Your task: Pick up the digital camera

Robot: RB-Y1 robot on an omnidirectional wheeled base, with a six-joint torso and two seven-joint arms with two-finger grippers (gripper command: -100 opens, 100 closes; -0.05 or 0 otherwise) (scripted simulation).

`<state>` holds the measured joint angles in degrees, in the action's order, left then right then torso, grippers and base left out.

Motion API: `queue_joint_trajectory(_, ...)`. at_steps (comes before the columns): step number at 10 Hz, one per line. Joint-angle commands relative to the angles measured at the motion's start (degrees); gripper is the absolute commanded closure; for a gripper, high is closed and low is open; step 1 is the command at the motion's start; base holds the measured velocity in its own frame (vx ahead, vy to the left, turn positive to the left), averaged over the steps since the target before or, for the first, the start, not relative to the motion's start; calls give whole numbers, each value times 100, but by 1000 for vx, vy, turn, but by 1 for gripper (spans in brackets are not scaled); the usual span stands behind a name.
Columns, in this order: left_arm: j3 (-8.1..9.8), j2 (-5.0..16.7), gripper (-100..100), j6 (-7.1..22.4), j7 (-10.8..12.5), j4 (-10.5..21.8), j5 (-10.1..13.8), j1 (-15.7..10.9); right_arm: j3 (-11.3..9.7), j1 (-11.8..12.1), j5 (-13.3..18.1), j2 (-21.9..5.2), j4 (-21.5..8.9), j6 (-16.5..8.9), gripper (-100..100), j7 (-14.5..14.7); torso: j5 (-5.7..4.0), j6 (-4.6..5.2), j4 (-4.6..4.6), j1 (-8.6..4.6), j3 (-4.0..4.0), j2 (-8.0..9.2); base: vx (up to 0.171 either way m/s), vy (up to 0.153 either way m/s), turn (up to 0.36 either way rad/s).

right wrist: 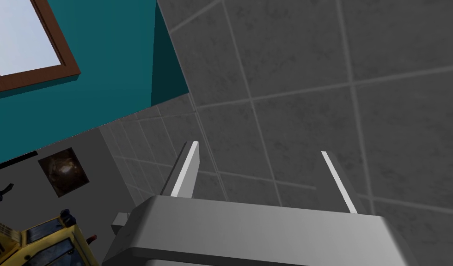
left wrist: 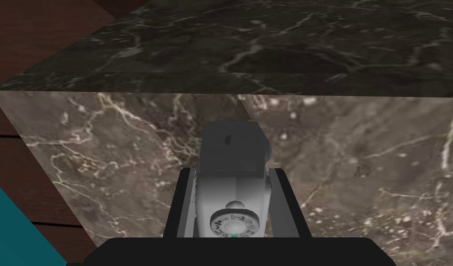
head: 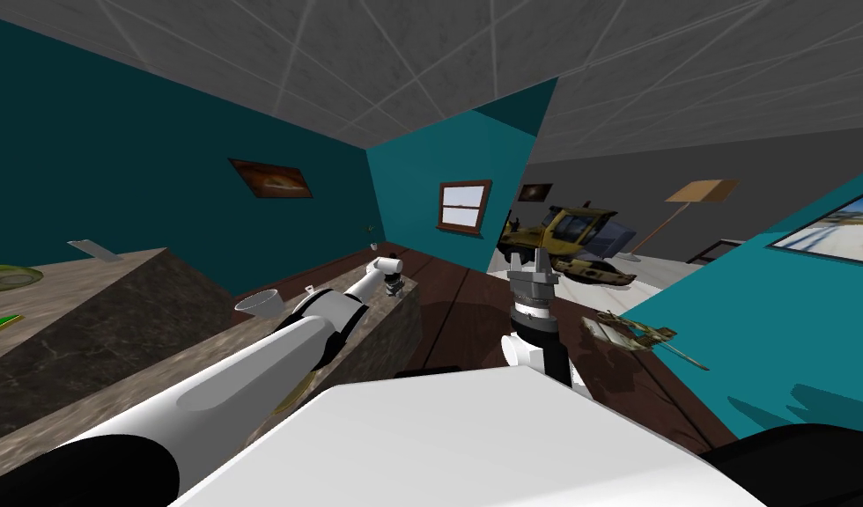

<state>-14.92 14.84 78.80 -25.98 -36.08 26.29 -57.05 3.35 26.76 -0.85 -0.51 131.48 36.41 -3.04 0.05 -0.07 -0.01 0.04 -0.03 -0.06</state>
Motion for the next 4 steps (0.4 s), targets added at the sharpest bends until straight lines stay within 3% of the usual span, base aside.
queue_joint_trajectory(1, 8, 80, 100, 177, -48, -52, 86, -145, 0, 0, 0, 0, 0, 0, 0, 0, 0, 0, 0, 0, 0, 0, 9, -5, 24)
queue_joint_trajectory(3, 10, 76, 100, 156, -56, -4, 90, -179, 0, 0, 0, 0, 0, 0, 0, 0, -2, 0, 4, -4, 2, 0, 4, -5, 16)
queue_joint_trajectory(4, 10, 80, 0, 178, -56, -17, 93, -186, 0, 0, 0, 0, 0, 0, 0, 0, -1, 0, 1, -3, 1, 1, 0, 0, 0)
